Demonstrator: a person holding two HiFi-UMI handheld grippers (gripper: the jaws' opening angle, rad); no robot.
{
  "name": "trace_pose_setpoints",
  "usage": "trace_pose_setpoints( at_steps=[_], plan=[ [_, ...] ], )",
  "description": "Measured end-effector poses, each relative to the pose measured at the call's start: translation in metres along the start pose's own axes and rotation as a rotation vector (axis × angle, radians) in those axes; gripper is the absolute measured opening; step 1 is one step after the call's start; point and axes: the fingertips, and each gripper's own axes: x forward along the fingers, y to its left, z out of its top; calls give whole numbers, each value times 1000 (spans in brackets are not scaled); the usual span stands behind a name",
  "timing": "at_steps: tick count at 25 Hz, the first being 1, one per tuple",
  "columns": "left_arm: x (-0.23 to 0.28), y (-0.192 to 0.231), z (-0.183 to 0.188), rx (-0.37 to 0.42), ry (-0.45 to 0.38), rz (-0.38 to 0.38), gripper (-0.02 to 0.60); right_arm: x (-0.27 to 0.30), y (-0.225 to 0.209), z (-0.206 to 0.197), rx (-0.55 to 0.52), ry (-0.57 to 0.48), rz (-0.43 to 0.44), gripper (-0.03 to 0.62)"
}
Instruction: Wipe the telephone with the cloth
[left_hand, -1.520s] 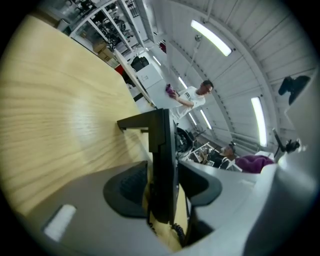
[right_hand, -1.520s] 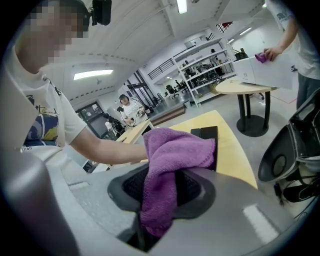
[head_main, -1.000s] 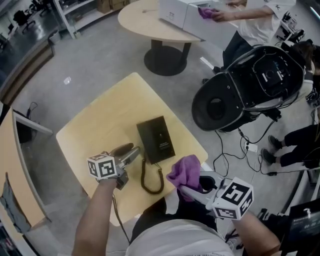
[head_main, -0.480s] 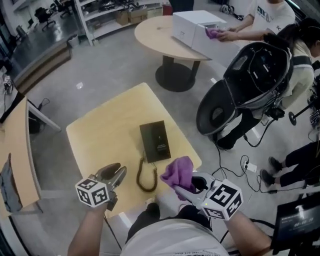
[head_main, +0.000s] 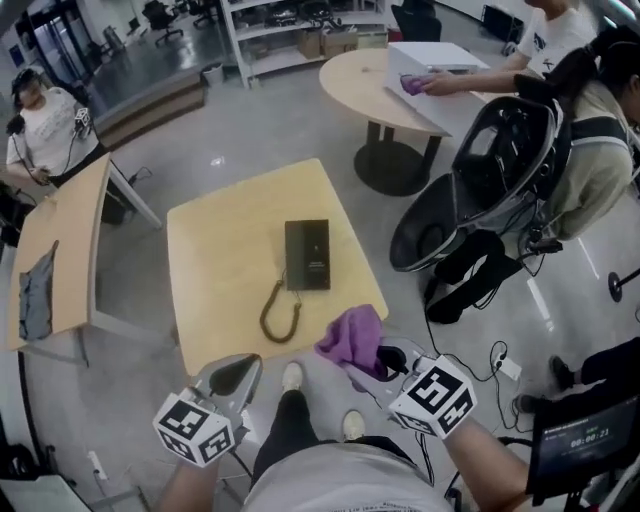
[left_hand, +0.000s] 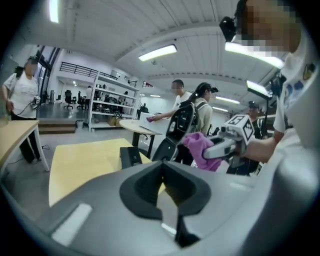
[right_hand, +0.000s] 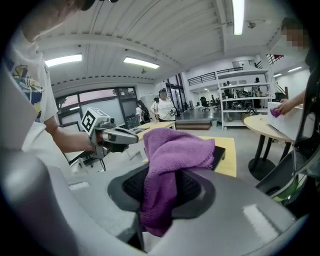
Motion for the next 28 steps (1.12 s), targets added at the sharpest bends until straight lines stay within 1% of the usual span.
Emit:
trace_pose_setpoints(
  at_steps=[2, 4, 7, 9, 11, 13, 15, 17, 20, 22, 28],
  plan=[
    [-16, -34, -2, -40, -14, -2, 3, -12, 7, -6, -26, 5, 23, 112],
    [-28, -64, -6, -62, -4, -14, 3, -23, 16, -13, -36, 9, 40, 112],
    [-49, -98, -16, -42, 15, -33, 3, -37, 38, -25, -40, 7, 61, 112],
    [-64, -112, -26, -26, 16, -38, 3, -42, 57, -35, -49, 2, 67, 112],
    [-70, -121, -36, -15, 14, -43, 3, -45, 69, -42, -57, -2, 65, 112],
    [-69, -125, -39, -10, 5, -48, 4, -46, 72, -44, -67, -11, 60, 112],
    [-71, -125, -35, -11, -10, -57, 5, -46, 74, -38, -77, -22, 52, 112],
    [-84, -124, -29, -17, -24, -65, 5, -45, 83, -29, -84, -33, 44, 112],
    [-115, -124, -29, -26, -38, -76, 5, -44, 111, -17, -89, -48, 34, 112],
    [-133, -126, -37, -34, -44, -86, 5, -47, 131, -14, -96, -49, 24, 112],
    [-184, -146, -71, -69, -42, -127, 5, -52, 201, -26, -101, -51, 18, 112]
  ],
)
